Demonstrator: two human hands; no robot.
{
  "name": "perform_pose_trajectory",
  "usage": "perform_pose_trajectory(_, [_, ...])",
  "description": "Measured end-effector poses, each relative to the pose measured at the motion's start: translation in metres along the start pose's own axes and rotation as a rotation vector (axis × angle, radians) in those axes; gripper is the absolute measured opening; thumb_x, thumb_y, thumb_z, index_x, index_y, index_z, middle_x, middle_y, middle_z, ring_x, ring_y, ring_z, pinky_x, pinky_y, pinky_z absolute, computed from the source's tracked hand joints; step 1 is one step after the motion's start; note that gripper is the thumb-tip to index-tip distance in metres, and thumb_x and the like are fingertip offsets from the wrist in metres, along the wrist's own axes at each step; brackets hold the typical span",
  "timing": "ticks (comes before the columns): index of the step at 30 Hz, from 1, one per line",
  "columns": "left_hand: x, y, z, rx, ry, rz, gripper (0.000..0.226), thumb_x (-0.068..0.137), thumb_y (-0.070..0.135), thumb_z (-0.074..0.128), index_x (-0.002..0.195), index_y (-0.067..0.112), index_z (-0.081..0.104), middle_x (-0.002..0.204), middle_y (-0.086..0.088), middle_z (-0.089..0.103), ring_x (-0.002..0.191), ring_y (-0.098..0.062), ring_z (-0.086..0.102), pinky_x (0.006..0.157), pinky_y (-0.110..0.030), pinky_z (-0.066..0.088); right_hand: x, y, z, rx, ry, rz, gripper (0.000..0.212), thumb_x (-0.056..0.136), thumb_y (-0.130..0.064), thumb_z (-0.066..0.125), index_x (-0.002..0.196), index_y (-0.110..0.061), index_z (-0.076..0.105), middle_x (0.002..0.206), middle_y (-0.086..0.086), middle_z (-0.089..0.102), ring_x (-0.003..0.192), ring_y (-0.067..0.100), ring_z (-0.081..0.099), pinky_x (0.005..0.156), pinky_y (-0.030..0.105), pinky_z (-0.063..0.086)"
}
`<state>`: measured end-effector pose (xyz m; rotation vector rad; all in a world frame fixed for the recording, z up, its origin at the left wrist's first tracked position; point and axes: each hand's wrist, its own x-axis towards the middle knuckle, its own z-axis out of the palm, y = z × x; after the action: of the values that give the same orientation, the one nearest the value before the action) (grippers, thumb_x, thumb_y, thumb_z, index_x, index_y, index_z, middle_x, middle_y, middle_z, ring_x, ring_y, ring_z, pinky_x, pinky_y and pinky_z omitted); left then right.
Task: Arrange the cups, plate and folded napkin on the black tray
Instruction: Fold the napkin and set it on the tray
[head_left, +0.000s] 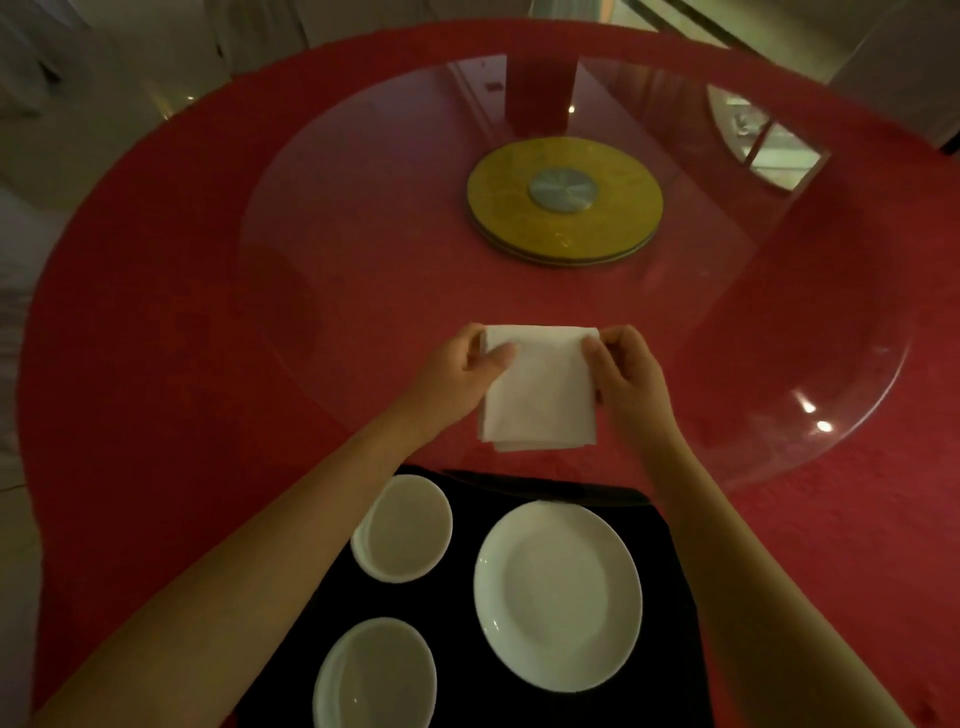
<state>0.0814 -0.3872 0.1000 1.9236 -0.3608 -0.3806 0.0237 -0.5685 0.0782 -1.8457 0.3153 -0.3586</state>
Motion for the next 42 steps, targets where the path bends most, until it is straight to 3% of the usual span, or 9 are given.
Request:
perform_pose_trajectory(5, [-0.022, -0.004, 0.037, -0.179, 0.263, -0.227, 0.021, 0.094, 0.031, 0.048, 0.1, 0.011, 0.052, 0.083, 0.003, 0.057, 0.08, -0.015, 0.056, 0.057, -0.02, 0.043, -0.02, 0.001, -0.004, 0.14, -0.231, 0.325, 0.027, 0.087, -0.037, 0.057, 0.107, -0.019, 0.053, 0.097, -0.003, 0.059, 0.083, 0.012, 0.06, 0.065, 0.028, 0.05])
perform_pose_trajectory(9, [-0.04, -0.006, 0.047, -0.369, 0.333, -0.327, 0.027, 0.092, 0.033, 0.052, 0.103, 0.009, 0.054, 0.095, -0.005, 0.063, 0.088, -0.02, 0.06, 0.066, -0.026, 0.049, -0.045, 0.007, -0.012, 0.205, -0.388, 0.4, 0.044, 0.083, -0.02, 0.065, 0.123, -0.02, 0.047, 0.116, 0.005, 0.059, 0.102, 0.023, 0.061, 0.079, 0.04, 0.056])
perform_pose_trajectory(12, [-0.063, -0.011, 0.05, -0.728, 0.13, -0.452, 0.04, 0.091, 0.038, 0.053, 0.121, 0.011, 0.055, 0.117, -0.013, 0.065, 0.105, -0.027, 0.063, 0.082, -0.041, 0.055, -0.06, 0.007, -0.011, 0.272, -0.287, 0.373, 0.039, 0.086, -0.011, 0.06, 0.123, -0.016, 0.049, 0.115, 0.01, 0.061, 0.098, 0.024, 0.062, 0.074, 0.035, 0.057])
perform_pose_trajectory(15, [-0.089, -0.016, 0.049, -0.911, -0.164, -0.559, 0.045, 0.084, 0.041, 0.059, 0.122, 0.017, 0.056, 0.115, -0.012, 0.068, 0.103, -0.029, 0.065, 0.08, -0.051, 0.057, -0.075, 0.008, -0.014, 0.32, -0.219, 0.333, 0.029, 0.087, -0.011, 0.058, 0.114, -0.018, 0.053, 0.112, 0.008, 0.061, 0.098, 0.024, 0.062, 0.077, 0.038, 0.057])
perform_pose_trajectory(18, [-0.104, -0.019, 0.047, -1.02, -0.235, -0.529, 0.043, 0.086, 0.027, 0.058, 0.127, 0.013, 0.052, 0.117, -0.014, 0.065, 0.101, -0.03, 0.066, 0.075, -0.047, 0.059, -0.091, 0.012, -0.015, 0.289, -0.169, 0.333, 0.014, 0.086, -0.017, 0.06, 0.097, -0.025, 0.054, 0.104, 0.004, 0.061, 0.088, 0.017, 0.063, 0.064, 0.029, 0.057])
perform_pose_trajectory(26, [-0.147, -0.023, 0.031, -0.825, -0.241, -0.462, 0.039, 0.095, 0.009, 0.043, 0.131, 0.025, 0.041, 0.108, -0.001, 0.06, 0.094, -0.02, 0.06, 0.061, -0.033, 0.06, -0.167, 0.023, -0.006, 0.289, -0.131, 0.398, 0.009, 0.085, -0.017, 0.063, 0.09, -0.015, 0.057, 0.091, 0.003, 0.062, 0.074, 0.009, 0.066, 0.06, 0.022, 0.055])
perform_pose_trajectory(32, [-0.214, -0.038, 0.049, -0.303, -0.181, -0.421, 0.051, 0.089, 0.006, 0.053, 0.136, 0.012, 0.035, 0.131, -0.011, 0.052, 0.116, -0.027, 0.054, 0.092, -0.043, 0.051, -0.251, 0.022, -0.013, 0.214, -0.007, 0.457, 0.03, 0.083, -0.01, 0.064, 0.109, -0.017, 0.051, 0.102, 0.01, 0.064, 0.089, 0.021, 0.064, 0.075, 0.036, 0.055])
perform_pose_trajectory(34, [-0.239, -0.041, 0.063, -0.081, -0.162, -0.372, 0.054, 0.087, 0.009, 0.056, 0.137, 0.013, 0.035, 0.13, -0.008, 0.053, 0.117, -0.025, 0.053, 0.092, -0.033, 0.047, -0.276, 0.023, -0.019, 0.177, 0.037, 0.503, 0.04, 0.083, -0.008, 0.065, 0.118, -0.016, 0.049, 0.102, 0.011, 0.066, 0.091, 0.024, 0.064, 0.08, 0.039, 0.054])
perform_pose_trajectory(42, [-0.288, -0.075, 0.108, 0.15, -0.153, -0.38, 0.051, 0.085, 0.003, 0.054, 0.134, 0.009, 0.041, 0.13, -0.014, 0.051, 0.119, -0.029, 0.051, 0.092, -0.033, 0.044, -0.33, 0.048, -0.027, -0.241, 0.033, 0.555, 0.034, 0.078, -0.012, 0.069, 0.111, -0.01, 0.059, 0.088, 0.001, 0.065, 0.076, 0.013, 0.062, 0.059, 0.019, 0.048])
